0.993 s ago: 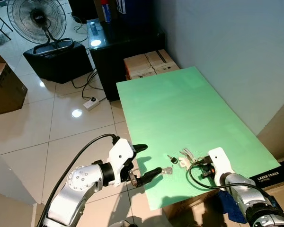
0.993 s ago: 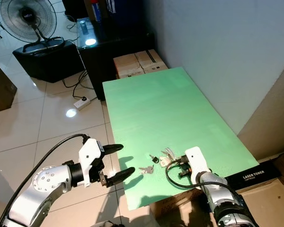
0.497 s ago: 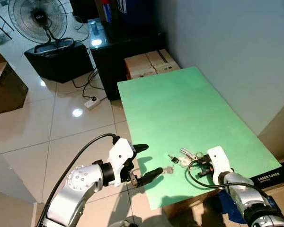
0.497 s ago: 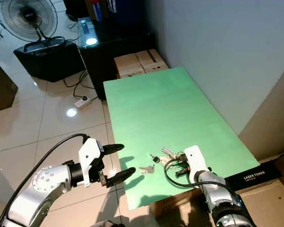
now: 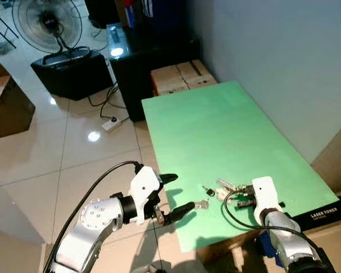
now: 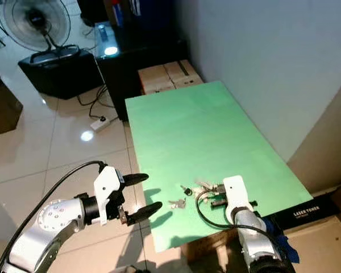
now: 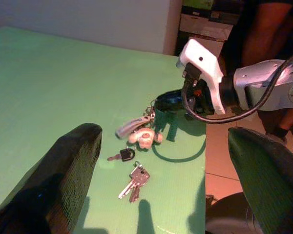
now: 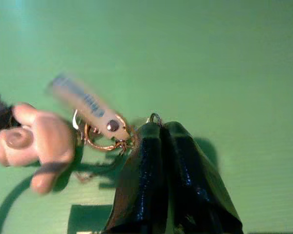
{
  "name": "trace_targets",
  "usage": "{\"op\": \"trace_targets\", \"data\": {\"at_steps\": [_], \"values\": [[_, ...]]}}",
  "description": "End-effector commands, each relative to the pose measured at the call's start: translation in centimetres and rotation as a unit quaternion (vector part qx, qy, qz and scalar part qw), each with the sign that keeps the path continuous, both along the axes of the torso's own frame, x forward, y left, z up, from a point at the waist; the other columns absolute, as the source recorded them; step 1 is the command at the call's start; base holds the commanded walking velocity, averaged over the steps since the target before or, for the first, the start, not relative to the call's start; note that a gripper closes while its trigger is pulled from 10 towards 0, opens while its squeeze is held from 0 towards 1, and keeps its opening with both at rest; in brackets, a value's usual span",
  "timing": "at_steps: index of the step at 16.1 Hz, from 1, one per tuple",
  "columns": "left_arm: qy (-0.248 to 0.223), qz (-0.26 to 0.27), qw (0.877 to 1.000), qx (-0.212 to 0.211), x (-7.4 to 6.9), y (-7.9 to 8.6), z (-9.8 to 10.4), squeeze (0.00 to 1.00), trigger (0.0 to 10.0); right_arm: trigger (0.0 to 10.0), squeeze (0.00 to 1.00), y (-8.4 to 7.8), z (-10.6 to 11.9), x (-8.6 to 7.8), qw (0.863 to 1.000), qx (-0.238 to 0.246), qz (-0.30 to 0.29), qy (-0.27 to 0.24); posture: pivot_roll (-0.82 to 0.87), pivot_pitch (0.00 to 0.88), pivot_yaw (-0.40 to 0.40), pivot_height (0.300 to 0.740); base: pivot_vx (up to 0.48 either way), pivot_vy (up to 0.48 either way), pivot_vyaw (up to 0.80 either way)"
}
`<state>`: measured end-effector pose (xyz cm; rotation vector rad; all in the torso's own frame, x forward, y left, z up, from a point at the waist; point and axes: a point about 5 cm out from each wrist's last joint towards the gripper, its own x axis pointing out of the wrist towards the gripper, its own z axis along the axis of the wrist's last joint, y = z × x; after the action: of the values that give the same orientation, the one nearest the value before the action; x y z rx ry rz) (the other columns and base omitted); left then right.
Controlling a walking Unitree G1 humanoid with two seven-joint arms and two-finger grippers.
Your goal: Hang keys on a hook
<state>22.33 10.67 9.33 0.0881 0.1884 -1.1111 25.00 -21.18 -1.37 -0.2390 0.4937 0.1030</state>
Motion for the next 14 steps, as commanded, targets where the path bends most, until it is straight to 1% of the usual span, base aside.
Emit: {"op": "trace_targets", "data": {"at_steps": [1, 4, 5, 6, 7, 8, 9, 11, 12, 13, 14], "values": [[-0.002, -0.004, 1.000, 0.006, 0.1, 0.2, 0.0, 0.00, 10.0, 0.0, 0.00, 0.3, 0.1, -0.2, 1.000, -0.005, -0.008, -0.014, -0.05, 0.008, 0.143, 0.740, 0.000, 0.000, 0.00], [-0.004, -0.005, 1.000, 0.008, 0.2, 0.3, 0.0, 0.00, 10.0, 0.0, 0.00, 0.6, 0.5, -0.1, 0.999, -0.012, -0.019, -0.036, -0.05, 0.006, 0.145, 0.740, 0.000, 0.000, 0.00], [-0.004, -0.006, 1.000, 0.008, 0.2, 0.3, 0.1, 0.00, 10.0, 0.0, 0.00, 0.9, 0.2, -0.2, 1.000, -0.012, -0.010, -0.026, -0.05, 0.006, 0.145, 0.740, 0.000, 0.000, 0.00], [-0.004, -0.006, 1.000, 0.009, 0.2, 0.2, 0.0, 0.00, 10.0, 0.0, 0.00, 1.3, -0.4, -0.4, 1.000, -0.019, 0.005, 0.001, -0.05, 0.004, 0.142, 0.740, 0.000, 0.000, 0.00], [-0.005, -0.005, 1.000, 0.009, 0.3, 0.2, 0.1, 0.00, 10.0, 0.2, 0.00, 1.5, -1.0, -0.7, 0.999, -0.031, 0.020, 0.028, -0.04, 0.006, 0.140, 0.740, 0.000, 0.000, 0.00], [-0.006, -0.003, 1.000, 0.009, 0.3, 0.1, 0.1, 0.00, 10.0, 3.4, 0.00, 1.6, -1.2, -0.7, 0.998, -0.041, 0.028, 0.037, -0.04, 0.006, 0.136, 0.740, 0.000, 0.000, 0.00], [-0.007, -0.001, 1.000, 0.010, 0.3, 0.1, 0.0, 0.00, 10.0, 10.0, 0.00, 1.5, -1.5, -0.9, 0.997, -0.047, 0.027, 0.056, -0.04, 0.006, 0.136, 0.740, 0.000, 0.000, 0.00], [-0.008, 0.002, 1.000, 0.011, 0.4, 0.2, 0.0, 0.00, 10.0, 10.0, 0.00, 1.6, -1.9, -1.1, 0.995, -0.048, 0.033, 0.080, -0.04, 0.004, 0.128, 0.740, 0.000, 0.000, 0.00], [-0.008, 0.003, 1.000, 0.011, 0.4, 0.2, 0.0, 0.00, 10.0, 10.0, 0.67, 1.7, -1.9, -1.1, 0.995, -0.044, 0.037, 0.083, -0.04, 0.003, 0.127, 0.740, 0.000, 0.000, 0.00], [-0.008, 0.004, 1.000, 0.012, 0.4, 0.3, 0.0, 0.00, 10.0, 10.0, 1.00, 2.0, -2.0, -1.1, 0.994, -0.029, 0.047, 0.091, -0.04, 0.003, 0.127, 0.740, 0.000, 0.000, 0.00], [-0.008, 0.005, 1.000, 0.013, 0.4, 0.3, 0.0, 0.00, 10.0, 10.0, 1.00, 2.2, -1.9, -1.0, 0.994, -0.021, 0.053, 0.092, -0.03, 0.004, 0.125, 0.740, 0.000, 0.000, 0.00]]}}
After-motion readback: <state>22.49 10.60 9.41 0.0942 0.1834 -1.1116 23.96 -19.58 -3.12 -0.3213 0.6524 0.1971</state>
